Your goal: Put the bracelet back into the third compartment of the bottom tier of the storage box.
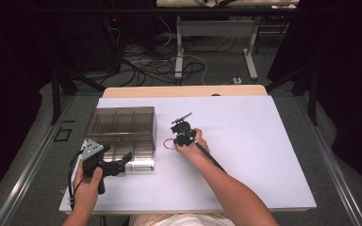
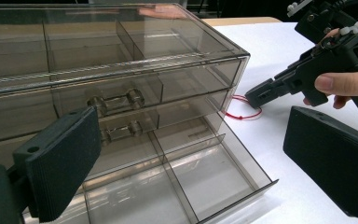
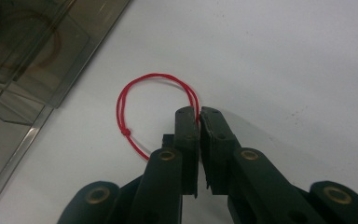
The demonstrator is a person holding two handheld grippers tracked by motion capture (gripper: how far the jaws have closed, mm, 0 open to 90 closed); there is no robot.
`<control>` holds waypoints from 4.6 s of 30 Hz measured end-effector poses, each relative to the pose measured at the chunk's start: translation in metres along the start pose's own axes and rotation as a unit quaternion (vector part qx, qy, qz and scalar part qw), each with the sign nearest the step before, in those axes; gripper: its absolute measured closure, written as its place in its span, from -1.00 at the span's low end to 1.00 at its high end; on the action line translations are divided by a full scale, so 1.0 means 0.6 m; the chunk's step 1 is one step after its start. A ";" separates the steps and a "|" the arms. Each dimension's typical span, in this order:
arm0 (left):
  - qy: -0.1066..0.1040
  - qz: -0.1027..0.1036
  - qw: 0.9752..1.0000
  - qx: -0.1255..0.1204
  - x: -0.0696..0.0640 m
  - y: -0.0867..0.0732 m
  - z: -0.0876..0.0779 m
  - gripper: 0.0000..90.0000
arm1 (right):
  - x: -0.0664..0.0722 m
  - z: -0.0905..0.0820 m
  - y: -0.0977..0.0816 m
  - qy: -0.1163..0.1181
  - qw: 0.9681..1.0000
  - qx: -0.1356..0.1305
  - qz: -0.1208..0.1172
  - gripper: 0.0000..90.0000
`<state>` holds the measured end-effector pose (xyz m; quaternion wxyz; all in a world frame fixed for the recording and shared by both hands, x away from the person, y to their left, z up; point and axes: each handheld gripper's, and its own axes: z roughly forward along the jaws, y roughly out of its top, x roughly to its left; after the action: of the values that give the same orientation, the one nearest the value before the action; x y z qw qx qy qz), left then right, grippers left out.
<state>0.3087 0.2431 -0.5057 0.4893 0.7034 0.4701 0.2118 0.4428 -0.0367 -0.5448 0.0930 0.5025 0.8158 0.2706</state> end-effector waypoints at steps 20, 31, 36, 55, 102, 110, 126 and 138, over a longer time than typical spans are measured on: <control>-0.001 0.000 1.000 0.000 0.000 0.000 0.000 -0.91 | 0.001 0.000 -0.001 0.002 1.000 -0.008 0.002 0.93; 0.000 -0.001 1.000 -0.001 0.000 0.000 0.000 -0.91 | -0.003 -0.015 0.002 0.008 1.000 -0.021 0.005 0.94; 0.000 -0.001 1.000 -0.001 0.000 0.000 0.000 -0.91 | -0.002 -0.025 0.004 0.009 1.000 -0.026 0.005 0.94; 0.001 -0.002 1.000 -0.001 0.001 0.000 -0.001 -0.91 | -0.003 -0.069 0.006 0.036 0.998 -0.048 -0.005 0.94; 0.004 -0.001 1.000 -0.001 0.001 0.000 -0.001 -0.91 | 0.018 -0.149 -0.024 0.085 0.991 -0.092 -0.044 0.94; 0.004 -0.001 1.000 -0.001 0.001 0.000 -0.001 -0.91 | 0.030 -0.153 -0.029 0.096 0.990 -0.091 -0.051 0.94; 0.003 -0.002 1.000 -0.001 0.000 0.000 -0.001 -0.91 | 0.073 -0.139 -0.025 0.118 0.987 -0.078 -0.072 0.94; 0.003 0.001 1.000 0.000 0.001 0.000 -0.001 -0.91 | 0.106 -0.123 -0.017 0.124 0.985 -0.088 -0.082 0.94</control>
<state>0.3083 0.2438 -0.5052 0.4876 0.7032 0.4709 0.2146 0.3735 -0.0102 -0.4810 0.0565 0.3865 0.8326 0.3927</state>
